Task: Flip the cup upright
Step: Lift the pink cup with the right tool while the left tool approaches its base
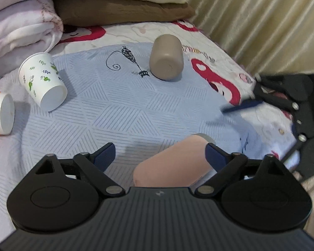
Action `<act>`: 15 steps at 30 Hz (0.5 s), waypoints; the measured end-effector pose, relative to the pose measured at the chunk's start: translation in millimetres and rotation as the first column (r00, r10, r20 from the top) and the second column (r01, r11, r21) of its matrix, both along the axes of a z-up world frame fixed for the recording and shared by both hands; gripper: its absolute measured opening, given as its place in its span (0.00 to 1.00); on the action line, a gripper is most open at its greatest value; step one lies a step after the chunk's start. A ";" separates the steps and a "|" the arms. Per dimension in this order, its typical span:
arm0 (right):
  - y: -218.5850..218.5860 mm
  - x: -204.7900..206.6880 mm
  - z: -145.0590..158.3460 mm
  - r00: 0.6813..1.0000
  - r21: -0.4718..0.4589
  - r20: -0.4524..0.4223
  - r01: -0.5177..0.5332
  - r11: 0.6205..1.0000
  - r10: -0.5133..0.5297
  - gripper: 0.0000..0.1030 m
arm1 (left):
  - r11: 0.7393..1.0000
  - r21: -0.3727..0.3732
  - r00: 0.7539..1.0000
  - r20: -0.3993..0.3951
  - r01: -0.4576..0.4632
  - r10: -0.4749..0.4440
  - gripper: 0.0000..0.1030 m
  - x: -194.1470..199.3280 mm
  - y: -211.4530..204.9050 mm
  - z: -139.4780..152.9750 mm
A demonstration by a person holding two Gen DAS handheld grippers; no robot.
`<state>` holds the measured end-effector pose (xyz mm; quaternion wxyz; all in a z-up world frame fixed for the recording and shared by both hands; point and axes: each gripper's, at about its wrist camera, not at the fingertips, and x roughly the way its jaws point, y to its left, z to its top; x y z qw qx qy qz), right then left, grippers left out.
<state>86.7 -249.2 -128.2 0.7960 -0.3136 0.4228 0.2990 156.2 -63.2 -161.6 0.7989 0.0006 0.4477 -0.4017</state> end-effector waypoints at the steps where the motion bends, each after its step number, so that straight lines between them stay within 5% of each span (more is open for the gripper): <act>1: -4.5 -1.9 2.2 0.996 0.063 -0.064 0.068 0.996 -0.064 0.74 | 1.000 0.008 1.000 -0.006 0.006 -0.006 0.80 1.8 -0.7 -0.1; 6: -14.1 -16.3 -6.7 0.937 0.286 -0.305 0.261 0.922 -0.171 0.64 | 0.998 -0.002 0.997 -0.054 0.061 -0.061 0.72 5.5 -9.5 -1.5; 11: -19.8 -7.4 -38.5 0.787 0.372 -0.552 0.528 0.764 -0.275 0.62 | 0.998 0.003 0.994 -0.084 0.068 -0.067 0.71 10.6 -21.9 -10.7; 15: -25.9 5.6 -58.2 0.720 0.396 -0.617 0.634 0.665 -0.318 0.63 | 0.998 -0.055 0.980 -0.191 0.039 -0.049 0.59 22.5 -17.1 -18.2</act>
